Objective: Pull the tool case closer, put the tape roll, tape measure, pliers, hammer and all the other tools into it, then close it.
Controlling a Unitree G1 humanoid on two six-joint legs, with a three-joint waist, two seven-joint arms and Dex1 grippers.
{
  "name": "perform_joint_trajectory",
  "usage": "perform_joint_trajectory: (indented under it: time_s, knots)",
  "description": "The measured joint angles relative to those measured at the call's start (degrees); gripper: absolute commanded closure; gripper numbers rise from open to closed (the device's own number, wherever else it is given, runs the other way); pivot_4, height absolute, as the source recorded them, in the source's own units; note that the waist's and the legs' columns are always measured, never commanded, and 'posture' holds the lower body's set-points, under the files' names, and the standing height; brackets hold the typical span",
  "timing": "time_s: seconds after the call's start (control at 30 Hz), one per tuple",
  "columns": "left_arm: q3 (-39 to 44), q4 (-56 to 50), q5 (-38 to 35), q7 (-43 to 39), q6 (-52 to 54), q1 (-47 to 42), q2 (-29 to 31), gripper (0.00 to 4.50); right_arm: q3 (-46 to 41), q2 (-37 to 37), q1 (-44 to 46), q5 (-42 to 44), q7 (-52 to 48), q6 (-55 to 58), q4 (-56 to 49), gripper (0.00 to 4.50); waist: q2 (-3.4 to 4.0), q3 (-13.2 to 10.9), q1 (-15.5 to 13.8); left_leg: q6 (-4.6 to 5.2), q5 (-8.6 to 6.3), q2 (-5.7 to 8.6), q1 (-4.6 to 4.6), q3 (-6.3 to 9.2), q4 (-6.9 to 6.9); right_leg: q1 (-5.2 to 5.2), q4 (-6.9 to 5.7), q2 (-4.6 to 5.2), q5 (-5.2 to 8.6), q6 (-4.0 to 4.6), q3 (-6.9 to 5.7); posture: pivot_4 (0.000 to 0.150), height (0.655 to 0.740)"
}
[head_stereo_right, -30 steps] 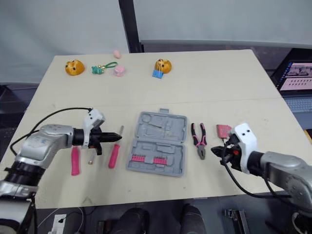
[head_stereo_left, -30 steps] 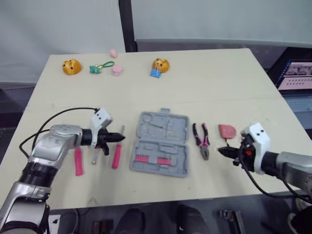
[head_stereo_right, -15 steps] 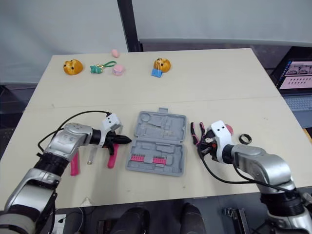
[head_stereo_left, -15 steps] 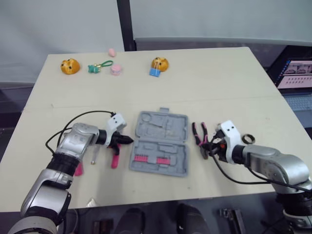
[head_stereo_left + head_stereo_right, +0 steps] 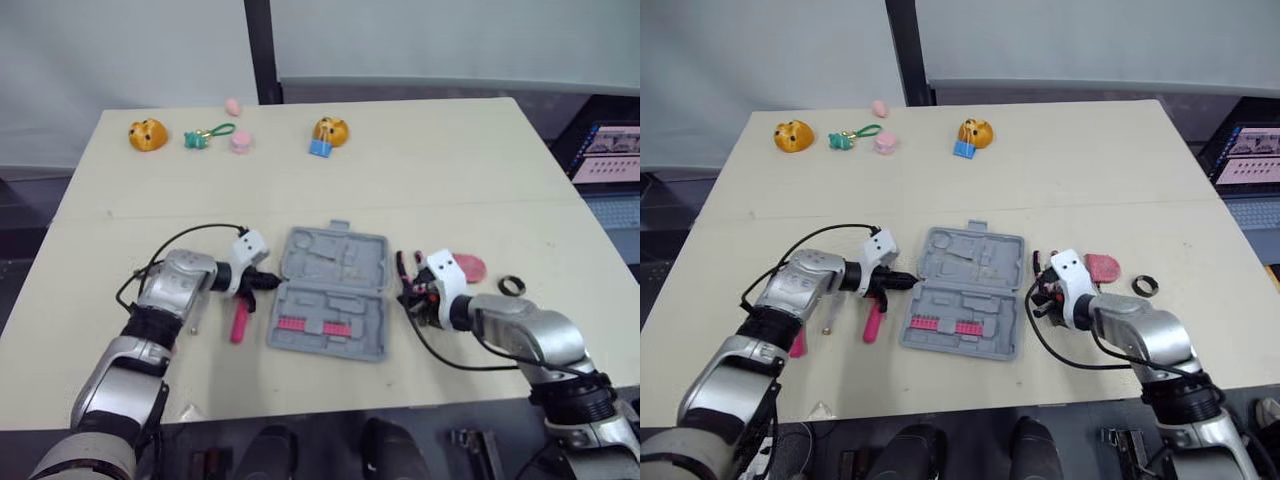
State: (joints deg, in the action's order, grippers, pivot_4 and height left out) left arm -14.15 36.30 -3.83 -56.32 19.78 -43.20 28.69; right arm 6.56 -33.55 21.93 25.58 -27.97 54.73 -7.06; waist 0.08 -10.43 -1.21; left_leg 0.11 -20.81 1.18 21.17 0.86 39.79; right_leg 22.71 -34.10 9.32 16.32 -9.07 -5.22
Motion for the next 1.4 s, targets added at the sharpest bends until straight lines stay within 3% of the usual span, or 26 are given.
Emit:
perform_joint_trajectory:
  time_s: [0.63,0.93,1.4]
  knots:
    - [0.7,-0.4,1.8,-0.9,-0.7,0.2,-0.7,4.45,2.0,4.9,3.3,-5.4,-3.2,-3.6,5.8,4.5,0.01,0.0,0.3,0.0,0.0,0.0,0.0,0.04,0.03,0.0,-0.03,0.0,0.0,0.0,-0.04,0.15,0.74]
    - [0.5,-8.6,2.0,-3.3,4.5,4.0,0.8,4.45,2.0,4.7,2.2,-5.9,-3.9,-3.0,4.5,4.5,0.02,0.0,1.1,0.0,0.0,0.0,0.01,0.08,0.02,0.0,-0.04,0.01,0.0,0.0,-0.08,0.15,0.74]
    - [0.2,-27.6,0.9,-5.6,16.8,13.7,6.0,4.45,2.0,4.7,-3.3,-5.9,-3.8,3.4,-6.1,4.5,0.02,0.0,1.3,-0.01,-0.01,-0.01,0.02,0.09,0.0,0.03,-0.05,0.03,0.0,0.01,-0.07,0.15,0.74]
